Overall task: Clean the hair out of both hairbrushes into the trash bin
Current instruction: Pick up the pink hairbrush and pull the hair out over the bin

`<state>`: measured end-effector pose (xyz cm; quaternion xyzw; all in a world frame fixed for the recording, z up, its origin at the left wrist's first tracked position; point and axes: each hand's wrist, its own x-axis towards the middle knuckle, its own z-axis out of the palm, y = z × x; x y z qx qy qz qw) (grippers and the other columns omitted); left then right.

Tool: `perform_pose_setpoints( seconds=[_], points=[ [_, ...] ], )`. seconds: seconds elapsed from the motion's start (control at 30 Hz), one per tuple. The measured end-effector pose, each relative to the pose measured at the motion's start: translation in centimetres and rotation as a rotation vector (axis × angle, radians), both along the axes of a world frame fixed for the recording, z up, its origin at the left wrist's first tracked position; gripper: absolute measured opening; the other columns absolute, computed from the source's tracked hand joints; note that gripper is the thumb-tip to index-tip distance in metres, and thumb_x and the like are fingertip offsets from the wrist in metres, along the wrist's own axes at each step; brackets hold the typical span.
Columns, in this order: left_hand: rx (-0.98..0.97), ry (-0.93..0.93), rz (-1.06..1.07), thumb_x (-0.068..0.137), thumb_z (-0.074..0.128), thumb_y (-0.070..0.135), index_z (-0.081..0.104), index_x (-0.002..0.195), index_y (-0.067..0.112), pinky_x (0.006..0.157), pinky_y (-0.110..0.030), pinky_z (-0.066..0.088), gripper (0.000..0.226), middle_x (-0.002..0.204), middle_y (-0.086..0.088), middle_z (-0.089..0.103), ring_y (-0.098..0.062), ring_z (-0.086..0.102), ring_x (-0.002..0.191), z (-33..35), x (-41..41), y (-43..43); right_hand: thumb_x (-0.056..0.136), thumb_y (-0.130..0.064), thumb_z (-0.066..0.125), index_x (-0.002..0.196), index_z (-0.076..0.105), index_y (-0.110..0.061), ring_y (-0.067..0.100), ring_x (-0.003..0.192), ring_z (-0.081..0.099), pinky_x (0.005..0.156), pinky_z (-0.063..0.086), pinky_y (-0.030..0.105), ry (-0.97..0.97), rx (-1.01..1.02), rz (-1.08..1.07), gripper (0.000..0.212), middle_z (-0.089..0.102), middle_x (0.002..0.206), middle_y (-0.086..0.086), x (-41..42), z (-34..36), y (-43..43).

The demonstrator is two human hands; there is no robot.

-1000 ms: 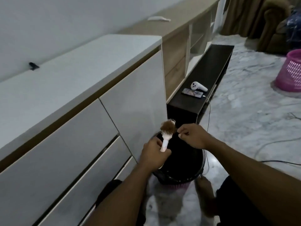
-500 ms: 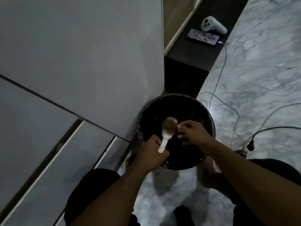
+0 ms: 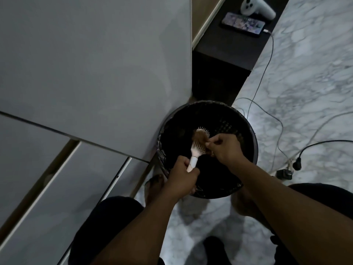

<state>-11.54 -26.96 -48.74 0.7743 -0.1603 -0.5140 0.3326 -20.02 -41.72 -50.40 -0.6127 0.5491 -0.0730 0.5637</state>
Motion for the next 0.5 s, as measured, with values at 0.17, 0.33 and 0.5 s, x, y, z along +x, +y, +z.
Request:
perform_pose_setpoints(
  seconds=[0.17, 0.33, 0.5],
  points=[
    [0.021, 0.022, 0.012, 0.106, 0.048, 0.024, 0.051, 0.112, 0.006, 0.037, -0.023, 0.039, 0.019, 0.063, -0.009, 0.049, -0.012, 0.046, 0.031, -0.2, -0.2, -0.1, 0.091, -0.013, 0.07, 0.08, 0.063, -0.02, 0.006, 0.051, 0.062, 0.058, 0.048, 0.023, -0.026, -0.072, 0.033, 0.015, 0.068, 0.063, 0.003, -0.1, 0.7, -0.9],
    [-0.011, 0.037, 0.03, 0.107, 0.047, 0.023, 0.051, 0.119, 0.005, 0.036, -0.021, 0.037, 0.022, 0.064, -0.009, 0.046, -0.012, 0.043, 0.033, 0.2, 0.0, -0.2, 0.095, -0.017, 0.064, 0.102, 0.064, -0.014, 0.018, 0.077, 0.068, 0.07, 0.057, 0.034, -0.116, 0.021, -0.047, 0.008, 0.069, 0.094, 0.012, -0.6, 0.6, -1.1],
    [-0.059, -0.017, 0.019, 0.105, 0.049, 0.025, 0.053, 0.114, 0.009, 0.036, -0.02, 0.041, 0.018, 0.077, -0.009, 0.048, -0.016, 0.047, 0.048, 0.7, -0.5, -0.3, 0.083, -0.031, 0.079, 0.117, 0.068, -0.022, 0.015, 0.081, 0.073, 0.066, 0.063, 0.034, -0.171, -0.062, 0.116, 0.037, 0.072, 0.102, -0.002, 0.2, 1.1, 0.4]
  ],
)
